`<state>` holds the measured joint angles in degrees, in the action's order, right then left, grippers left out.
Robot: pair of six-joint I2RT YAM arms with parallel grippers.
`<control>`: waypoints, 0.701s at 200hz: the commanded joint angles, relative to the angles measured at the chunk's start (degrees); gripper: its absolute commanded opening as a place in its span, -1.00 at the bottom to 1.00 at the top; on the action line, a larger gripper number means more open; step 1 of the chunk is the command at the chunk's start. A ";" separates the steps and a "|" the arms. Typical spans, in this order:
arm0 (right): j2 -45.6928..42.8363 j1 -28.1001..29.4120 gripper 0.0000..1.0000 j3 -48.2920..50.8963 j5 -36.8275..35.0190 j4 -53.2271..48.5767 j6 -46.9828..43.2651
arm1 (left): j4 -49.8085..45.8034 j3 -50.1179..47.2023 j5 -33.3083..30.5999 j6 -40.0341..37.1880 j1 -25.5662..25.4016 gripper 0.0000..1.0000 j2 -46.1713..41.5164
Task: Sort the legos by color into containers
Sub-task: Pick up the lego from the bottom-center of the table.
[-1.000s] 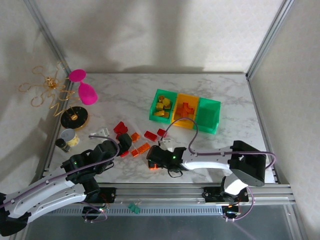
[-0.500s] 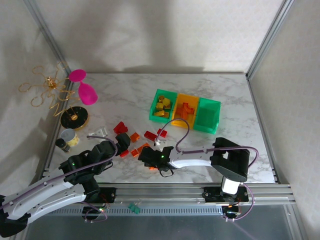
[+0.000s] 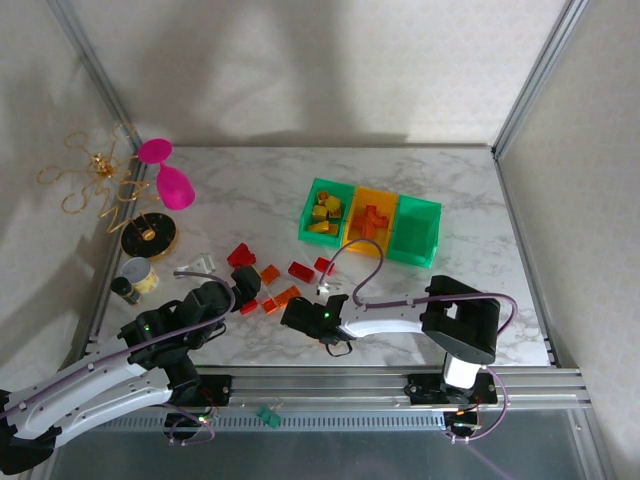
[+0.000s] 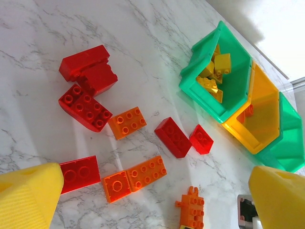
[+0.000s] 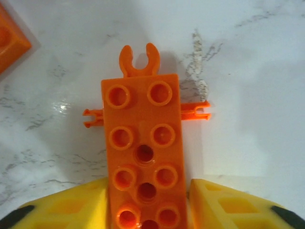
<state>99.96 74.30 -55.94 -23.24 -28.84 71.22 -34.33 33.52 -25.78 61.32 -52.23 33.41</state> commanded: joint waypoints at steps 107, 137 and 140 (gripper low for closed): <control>-15.66 -12.81 -0.39 -0.65 -11.25 -1.42 -16.89 | 2.34 0.68 2.21 3.65 0.62 0.99 6.49; -15.13 -22.76 -0.37 -3.68 -9.05 5.75 -27.32 | 8.26 1.30 4.33 1.72 0.63 0.99 10.51; -14.82 -23.60 -0.37 -4.24 -8.87 6.20 -28.12 | 8.66 1.60 4.51 1.50 0.64 0.99 10.99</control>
<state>84.53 56.53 -56.75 -31.51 -28.23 54.08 -29.85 33.52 -22.28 61.34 -52.01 41.78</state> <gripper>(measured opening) 0.320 0.996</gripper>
